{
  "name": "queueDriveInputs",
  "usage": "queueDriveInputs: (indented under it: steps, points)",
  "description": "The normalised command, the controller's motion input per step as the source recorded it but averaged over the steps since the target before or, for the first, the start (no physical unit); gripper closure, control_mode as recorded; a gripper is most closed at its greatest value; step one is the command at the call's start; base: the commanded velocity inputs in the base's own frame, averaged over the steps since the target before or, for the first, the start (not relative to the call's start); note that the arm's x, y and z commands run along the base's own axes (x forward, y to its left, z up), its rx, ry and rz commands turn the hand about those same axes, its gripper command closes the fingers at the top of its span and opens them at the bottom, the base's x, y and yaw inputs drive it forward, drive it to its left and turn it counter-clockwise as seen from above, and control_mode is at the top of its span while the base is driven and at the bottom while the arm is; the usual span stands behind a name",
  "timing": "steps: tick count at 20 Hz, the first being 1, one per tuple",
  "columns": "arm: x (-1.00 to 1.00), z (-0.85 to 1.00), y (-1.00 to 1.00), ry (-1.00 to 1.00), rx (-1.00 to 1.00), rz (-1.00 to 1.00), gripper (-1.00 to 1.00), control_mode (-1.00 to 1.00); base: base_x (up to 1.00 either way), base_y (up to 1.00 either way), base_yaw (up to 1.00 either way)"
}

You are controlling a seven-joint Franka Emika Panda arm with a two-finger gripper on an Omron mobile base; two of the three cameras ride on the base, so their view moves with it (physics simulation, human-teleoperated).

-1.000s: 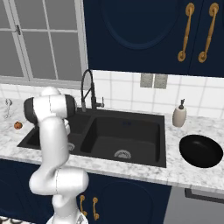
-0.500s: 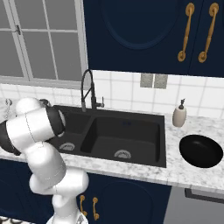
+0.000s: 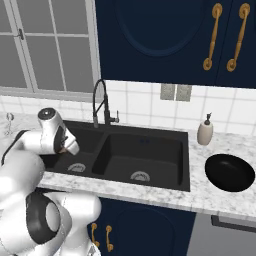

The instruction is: Pick the onion from the sink and place it in the bowl. Then pick the bowl and place it in the microwave. Then close the microwave door and press the start button.

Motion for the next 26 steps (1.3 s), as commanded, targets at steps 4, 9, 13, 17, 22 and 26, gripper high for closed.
queueDriveInputs:
  steps: [4, 9, 13, 17, 22, 26]
  points:
    - [-0.3, 0.66, -1.0, 0.0, -0.06, -0.14, 1.0, -1.0, 0.0, 0.0, 0.0]
    - [-0.25, 0.52, -1.0, 0.0, -0.07, -0.05, 1.0, -1.0, 0.0, 0.0, 0.0]
    - [-0.37, 0.52, -1.0, -0.01, -0.09, 0.06, 1.0, -1.0, 0.0, 0.0, 0.0]
    - [-0.2, 0.26, -1.0, 0.0, -0.09, 0.12, 1.0, -1.0, 0.0, 0.0, 0.0]
    - [-0.02, 0.26, -1.0, 0.0, -0.06, 0.08, 1.0, -1.0, 0.0, 0.0, 0.0]
    - [0.0, 0.22, -1.0, 0.06, -0.14, 0.01, 1.0, -1.0, 0.0, 0.0, 0.0]
